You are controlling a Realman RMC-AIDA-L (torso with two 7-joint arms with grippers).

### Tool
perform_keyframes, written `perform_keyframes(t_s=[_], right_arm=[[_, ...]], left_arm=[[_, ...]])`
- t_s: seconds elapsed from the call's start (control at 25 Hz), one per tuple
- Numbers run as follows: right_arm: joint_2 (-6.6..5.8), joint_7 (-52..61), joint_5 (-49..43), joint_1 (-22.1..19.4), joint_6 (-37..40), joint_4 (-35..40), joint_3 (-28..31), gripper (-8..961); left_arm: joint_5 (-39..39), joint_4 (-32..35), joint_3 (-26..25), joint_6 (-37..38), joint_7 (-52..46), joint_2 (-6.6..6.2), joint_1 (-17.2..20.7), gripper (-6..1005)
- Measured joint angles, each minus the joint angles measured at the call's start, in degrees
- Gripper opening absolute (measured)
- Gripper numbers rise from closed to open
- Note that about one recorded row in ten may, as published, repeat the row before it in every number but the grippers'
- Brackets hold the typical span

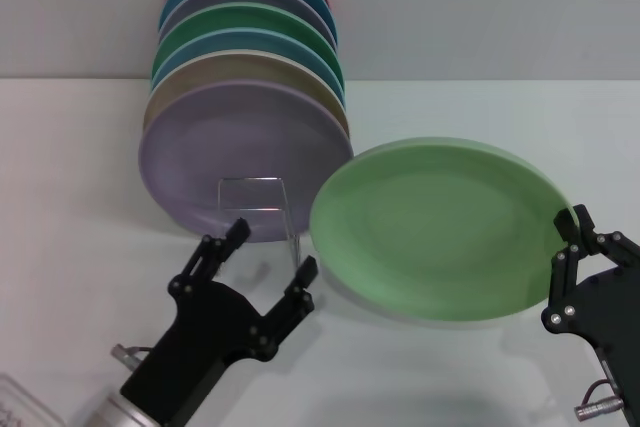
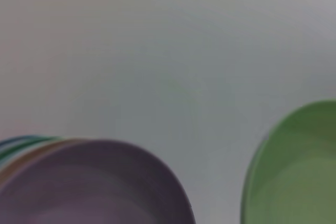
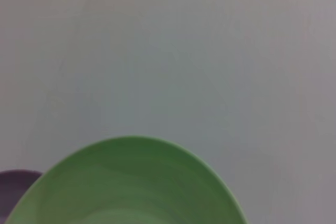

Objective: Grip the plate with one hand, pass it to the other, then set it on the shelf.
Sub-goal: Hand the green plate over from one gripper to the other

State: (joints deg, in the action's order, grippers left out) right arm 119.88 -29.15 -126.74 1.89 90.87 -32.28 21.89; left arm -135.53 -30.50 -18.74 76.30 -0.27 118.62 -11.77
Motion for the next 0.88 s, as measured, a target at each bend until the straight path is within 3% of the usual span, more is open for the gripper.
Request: perform_keyframes(t_s=[0.32,0.88], right_arm=[[0.00,-6.1,3.6,0.2,0.7,-1.5,-3.5,22],[0.00,-11.6,6.9,0.1,1.2,-3.7,-6.8,22]], left_arm=[[0.3,-2.0,-0.5,-5.9,0.6,0.16,-1.7,779],[0.5,-2.9,-2.5,-7.7,0.5,0.18,-1.9,778]])
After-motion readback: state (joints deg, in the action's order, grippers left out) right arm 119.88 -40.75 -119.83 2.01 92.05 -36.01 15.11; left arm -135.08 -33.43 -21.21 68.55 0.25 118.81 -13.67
